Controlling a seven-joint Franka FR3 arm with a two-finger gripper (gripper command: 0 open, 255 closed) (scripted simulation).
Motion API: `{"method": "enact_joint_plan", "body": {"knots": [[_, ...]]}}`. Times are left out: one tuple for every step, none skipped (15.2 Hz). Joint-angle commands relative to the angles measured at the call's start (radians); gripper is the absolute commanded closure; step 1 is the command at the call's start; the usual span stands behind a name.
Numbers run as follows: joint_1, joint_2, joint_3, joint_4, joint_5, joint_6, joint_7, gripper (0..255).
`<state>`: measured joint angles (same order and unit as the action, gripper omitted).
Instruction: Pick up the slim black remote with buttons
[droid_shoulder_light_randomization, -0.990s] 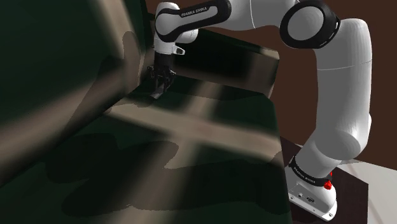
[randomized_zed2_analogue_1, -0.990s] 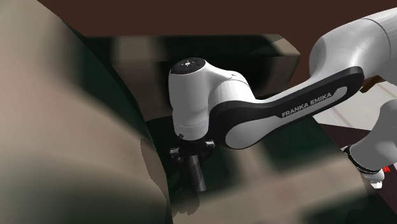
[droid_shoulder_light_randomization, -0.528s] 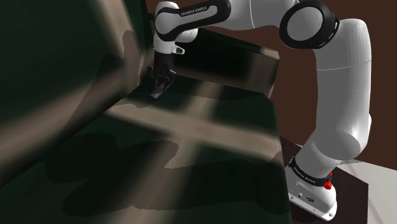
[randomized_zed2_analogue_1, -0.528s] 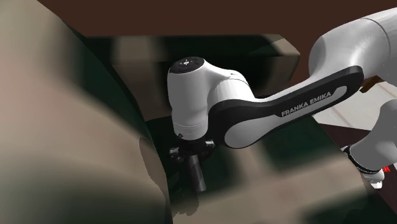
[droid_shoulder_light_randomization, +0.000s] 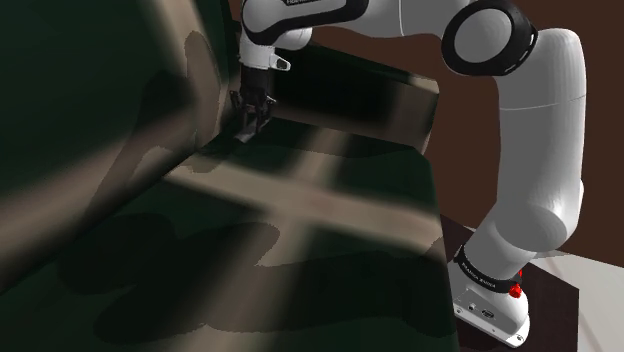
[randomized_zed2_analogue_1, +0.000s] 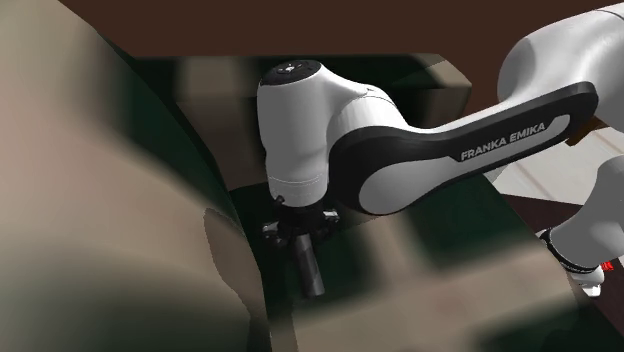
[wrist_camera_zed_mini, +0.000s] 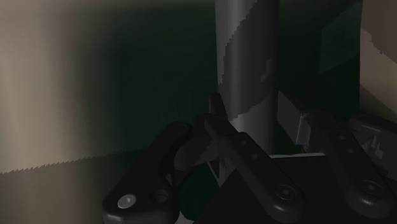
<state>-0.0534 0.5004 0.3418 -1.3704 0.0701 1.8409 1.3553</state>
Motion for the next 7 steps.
{"method": "enact_joint_plan", "body": {"knots": [[0.001, -0.004, 0.001, 0.022, 0.0, -0.026, 0.005, 255], [0.002, -0.005, 0.001, 0.034, 0.0, -0.039, 0.007, 255], [0.003, -0.005, 0.002, 0.047, 0.0, -0.052, 0.009, 255], [0.003, -0.006, 0.002, 0.06, 0.0, -0.065, 0.011, 255], [0.004, -0.006, 0.002, 0.074, -0.001, -0.078, 0.013, 255], [0.004, -0.006, 0.002, 0.075, -0.001, -0.08, 0.013, 255], [0.005, -0.006, 0.002, 0.076, -0.001, -0.08, 0.013, 255]]}}
